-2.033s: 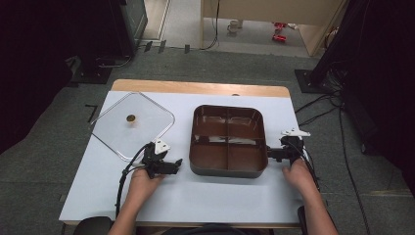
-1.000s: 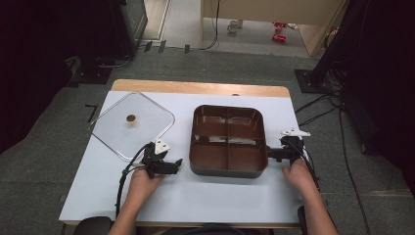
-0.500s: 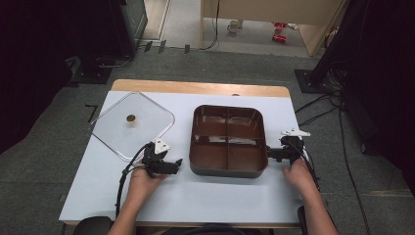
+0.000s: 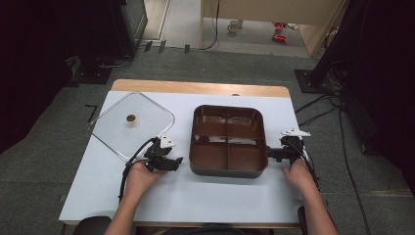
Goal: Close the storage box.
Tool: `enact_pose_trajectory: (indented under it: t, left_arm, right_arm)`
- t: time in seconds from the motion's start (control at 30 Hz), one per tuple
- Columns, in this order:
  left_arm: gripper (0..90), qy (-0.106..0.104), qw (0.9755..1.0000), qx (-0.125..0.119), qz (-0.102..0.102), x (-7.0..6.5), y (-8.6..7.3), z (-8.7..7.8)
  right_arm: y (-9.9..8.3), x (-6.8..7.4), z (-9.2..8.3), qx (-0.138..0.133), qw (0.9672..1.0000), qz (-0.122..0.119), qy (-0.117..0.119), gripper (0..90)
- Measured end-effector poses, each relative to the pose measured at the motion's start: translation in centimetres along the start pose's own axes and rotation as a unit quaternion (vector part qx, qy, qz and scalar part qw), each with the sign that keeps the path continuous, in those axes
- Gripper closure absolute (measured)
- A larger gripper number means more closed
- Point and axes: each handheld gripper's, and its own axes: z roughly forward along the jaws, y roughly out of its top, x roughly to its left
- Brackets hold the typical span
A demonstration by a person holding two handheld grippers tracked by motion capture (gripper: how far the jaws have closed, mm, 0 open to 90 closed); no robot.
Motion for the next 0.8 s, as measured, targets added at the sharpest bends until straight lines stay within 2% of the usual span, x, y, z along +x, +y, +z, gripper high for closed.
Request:
enact_pose_trajectory:
  t: [0.07, 0.2, 0.33, 0.8]
  left_arm:
    - [33.2, -0.008, 0.9999, 0.004, -0.007, 0.4, 0.4, -0.2]
    - [37.2, -0.015, 0.9999, 0.004, -0.006, 1.0, 0.9, -0.6]
    - [37.5, -0.013, 0.9998, 0.011, 0.006, 1.2, 1.4, -0.6]
    - [36.4, -0.013, 0.9999, 0.007, -0.001, 3.9, 2.8, -0.7]
  right_arm:
    - [0.0, 0.0, 0.0, 0.000, 1.0000, 0.000, 0.000, 2.1]
    - [0.0, 0.0, 0.0, 0.000, 1.0000, 0.000, 0.000, 2.1]
    - [0.0, 0.0, 0.0, 0.000, 1.0000, 0.000, 0.000, 2.1]
    - [0.0, 0.0, 0.0, 0.000, 1.0000, -0.001, 0.000, 2.1]
